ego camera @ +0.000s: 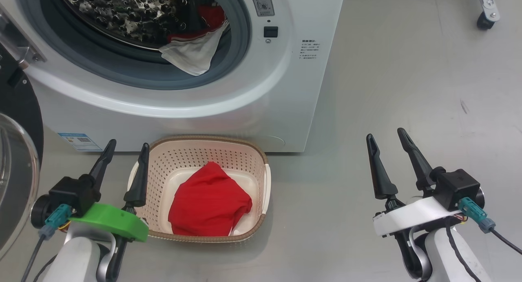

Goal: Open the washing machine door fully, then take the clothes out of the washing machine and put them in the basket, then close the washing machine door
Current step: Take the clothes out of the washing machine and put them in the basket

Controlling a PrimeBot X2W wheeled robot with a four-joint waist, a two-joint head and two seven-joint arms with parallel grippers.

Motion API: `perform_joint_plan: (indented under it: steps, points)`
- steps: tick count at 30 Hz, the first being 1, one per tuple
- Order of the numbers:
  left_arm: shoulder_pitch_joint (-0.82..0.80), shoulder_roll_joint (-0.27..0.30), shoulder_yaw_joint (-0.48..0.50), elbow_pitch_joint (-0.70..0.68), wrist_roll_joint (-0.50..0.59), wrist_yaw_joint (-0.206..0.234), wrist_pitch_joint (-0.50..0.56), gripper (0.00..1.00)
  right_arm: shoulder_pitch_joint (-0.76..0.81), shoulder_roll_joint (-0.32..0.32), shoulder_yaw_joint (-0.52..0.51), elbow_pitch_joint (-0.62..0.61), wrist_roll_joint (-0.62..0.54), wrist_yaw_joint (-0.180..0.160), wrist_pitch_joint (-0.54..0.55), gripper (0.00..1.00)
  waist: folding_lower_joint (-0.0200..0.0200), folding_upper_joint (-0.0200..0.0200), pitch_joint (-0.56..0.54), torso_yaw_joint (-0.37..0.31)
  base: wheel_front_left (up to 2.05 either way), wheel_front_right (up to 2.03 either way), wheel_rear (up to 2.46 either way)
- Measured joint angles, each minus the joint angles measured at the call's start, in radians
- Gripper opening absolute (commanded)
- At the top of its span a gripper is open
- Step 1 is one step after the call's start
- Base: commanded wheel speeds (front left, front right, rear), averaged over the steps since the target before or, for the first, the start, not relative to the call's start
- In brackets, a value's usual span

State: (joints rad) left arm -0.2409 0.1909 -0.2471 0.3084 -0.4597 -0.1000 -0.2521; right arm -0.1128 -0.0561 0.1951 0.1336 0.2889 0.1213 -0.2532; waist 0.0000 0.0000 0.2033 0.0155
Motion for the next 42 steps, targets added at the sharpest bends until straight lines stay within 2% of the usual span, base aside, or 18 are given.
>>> perform_joint_plan:
  steps: [11, 20, 25, 31, 37, 40, 42]
  points:
    - [0.008, 0.027, 0.018, -0.069, 0.006, 0.007, 0.000, 1.00, -0.001, 0.001, 0.014, -0.023, 0.000, 0.000, 0.000, 1.00, 0.0000, 0.0000, 0.073, -0.030, 0.00, 0.00, 0.00]
    - [-0.075, 0.117, 0.027, -0.129, 0.031, 0.006, 0.053, 1.00, -0.016, 0.003, 0.022, -0.045, 0.000, 0.000, 0.000, 1.00, 0.0000, 0.0000, 0.175, -0.077, 0.00, 0.00, 0.00]
    - [-0.192, 0.158, 0.059, -0.158, 0.036, 0.006, 0.136, 1.00, -0.054, 0.003, 0.030, -0.063, 0.001, 0.000, 0.000, 1.00, 0.0000, 0.0000, 0.238, -0.113, 0.00, 0.00, 0.00]
    - [-0.360, 0.194, 0.105, -0.160, -0.047, 0.005, 0.298, 1.00, -0.095, 0.005, 0.066, -0.077, 0.043, 0.001, 0.000, 1.00, 0.0000, 0.0000, 0.324, -0.173, 0.00, 0.00, 0.00]
    - [-0.501, 0.229, 0.113, -0.142, -0.106, -0.002, 0.466, 1.00, -0.126, 0.007, 0.087, -0.089, 0.089, 0.001, 0.000, 1.00, 0.0000, 0.0000, 0.389, -0.229, 0.00, 0.00, 0.00]
    - [-0.562, 0.265, 0.101, -0.116, -0.117, -0.004, 0.560, 1.00, -0.139, 0.007, 0.099, -0.091, 0.100, 0.000, 0.000, 1.00, 0.0001, 0.0000, 0.419, -0.256, 0.00, 0.00, 0.00]
    - [-0.579, 0.268, 0.102, -0.106, -0.134, -0.006, 0.589, 1.00, -0.145, 0.007, 0.102, -0.091, 0.105, 0.000, 0.000, 1.00, 0.0001, 0.0000, 0.429, -0.264, 0.00, 0.00, 0.00]
